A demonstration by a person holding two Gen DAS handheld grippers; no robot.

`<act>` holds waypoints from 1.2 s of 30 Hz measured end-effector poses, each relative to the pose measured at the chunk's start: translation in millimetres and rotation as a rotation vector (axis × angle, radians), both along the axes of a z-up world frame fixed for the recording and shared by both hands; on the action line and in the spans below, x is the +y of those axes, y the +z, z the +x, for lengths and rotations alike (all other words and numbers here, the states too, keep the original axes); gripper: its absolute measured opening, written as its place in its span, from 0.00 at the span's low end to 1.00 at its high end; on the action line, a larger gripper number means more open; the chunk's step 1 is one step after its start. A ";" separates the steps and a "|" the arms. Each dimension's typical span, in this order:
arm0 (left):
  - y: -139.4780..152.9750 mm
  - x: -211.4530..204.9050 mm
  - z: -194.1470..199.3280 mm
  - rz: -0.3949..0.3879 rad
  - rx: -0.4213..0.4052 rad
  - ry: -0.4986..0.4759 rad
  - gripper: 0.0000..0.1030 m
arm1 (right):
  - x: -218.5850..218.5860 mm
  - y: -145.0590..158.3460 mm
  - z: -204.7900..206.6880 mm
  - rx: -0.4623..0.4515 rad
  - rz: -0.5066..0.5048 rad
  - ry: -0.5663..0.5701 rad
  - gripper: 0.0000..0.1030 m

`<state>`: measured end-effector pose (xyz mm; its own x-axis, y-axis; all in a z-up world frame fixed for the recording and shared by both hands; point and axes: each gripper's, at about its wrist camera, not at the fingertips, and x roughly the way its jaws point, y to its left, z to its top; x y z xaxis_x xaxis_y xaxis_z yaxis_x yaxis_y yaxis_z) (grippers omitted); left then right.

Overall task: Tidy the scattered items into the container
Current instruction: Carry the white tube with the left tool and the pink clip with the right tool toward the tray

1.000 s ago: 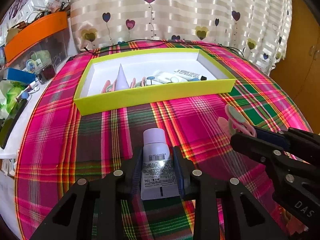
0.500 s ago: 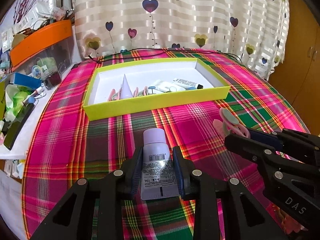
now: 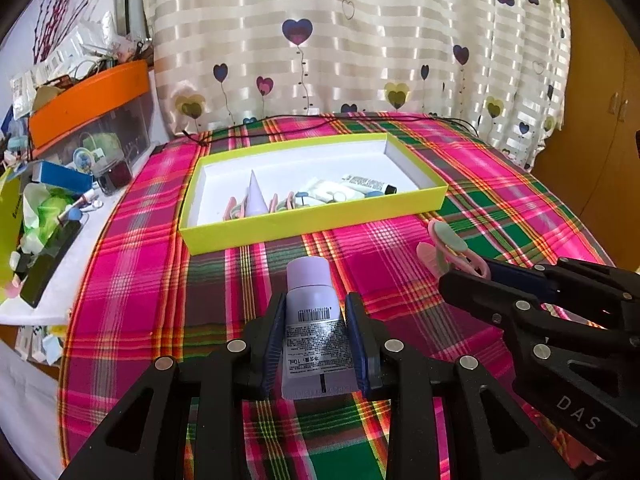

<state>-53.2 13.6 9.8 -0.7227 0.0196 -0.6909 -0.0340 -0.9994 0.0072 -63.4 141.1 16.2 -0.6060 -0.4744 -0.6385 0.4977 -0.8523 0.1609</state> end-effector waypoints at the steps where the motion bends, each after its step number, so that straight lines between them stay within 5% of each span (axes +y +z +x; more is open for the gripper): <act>1: 1.8 0.3 1.4 -0.001 0.005 -0.001 0.30 | 0.2 1.1 0.8 0.003 -0.001 0.000 0.17; 36: 31.4 14.5 -2.9 -0.037 0.080 -0.027 0.30 | -0.3 27.4 -12.7 0.067 -0.002 -0.007 0.17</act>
